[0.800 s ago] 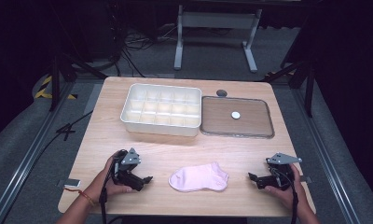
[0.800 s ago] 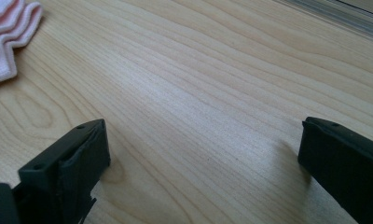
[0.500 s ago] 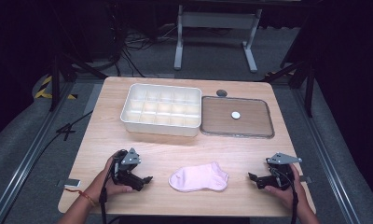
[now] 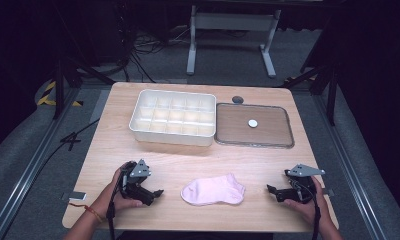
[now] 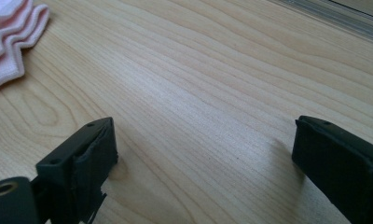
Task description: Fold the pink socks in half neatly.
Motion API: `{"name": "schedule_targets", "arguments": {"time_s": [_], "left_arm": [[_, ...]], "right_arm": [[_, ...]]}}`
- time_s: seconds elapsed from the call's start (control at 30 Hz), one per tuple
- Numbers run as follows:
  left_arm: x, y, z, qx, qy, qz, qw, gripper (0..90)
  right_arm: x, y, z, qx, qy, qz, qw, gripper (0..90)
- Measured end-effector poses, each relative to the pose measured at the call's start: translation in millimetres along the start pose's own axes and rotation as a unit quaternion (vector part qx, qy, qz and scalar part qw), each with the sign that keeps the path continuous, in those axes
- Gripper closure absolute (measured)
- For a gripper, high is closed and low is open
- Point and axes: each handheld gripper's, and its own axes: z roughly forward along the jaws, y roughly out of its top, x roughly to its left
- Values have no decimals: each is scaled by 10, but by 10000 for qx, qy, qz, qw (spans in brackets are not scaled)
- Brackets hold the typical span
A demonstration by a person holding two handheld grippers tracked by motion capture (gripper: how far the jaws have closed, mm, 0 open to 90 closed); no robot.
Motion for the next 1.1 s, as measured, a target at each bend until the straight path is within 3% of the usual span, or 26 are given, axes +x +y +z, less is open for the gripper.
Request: {"name": "schedule_targets", "arguments": {"time_s": [0.13, 0.3, 0.47, 0.57, 0.77, 1.1], "left_arm": [[2, 0, 2, -8, -9, 4, 10000, 3], [1, 0, 1, 1, 0, 4, 10000, 3], [1, 0, 1, 1, 0, 3, 10000, 3], [1, 0, 1, -2, -1, 3, 10000, 3], [0, 0, 2, -8, 1, -4, 10000, 3], [-13, 4, 5, -15, 16, -56, 10000, 3]], "right_arm": [[-2, -2, -4, -12, -5, 5, 10000, 92], [-10, -2, -32, -99, 55, 15, 9999, 220], [63, 73, -100, -344, 249, -154, 9990, 363], [167, 159, -140, -546, 435, -373, 9969, 484], [432, 331, -124, -701, 882, -728, 9910, 605], [806, 569, 57, -641, 1343, -1231, 9812, 638]]}}
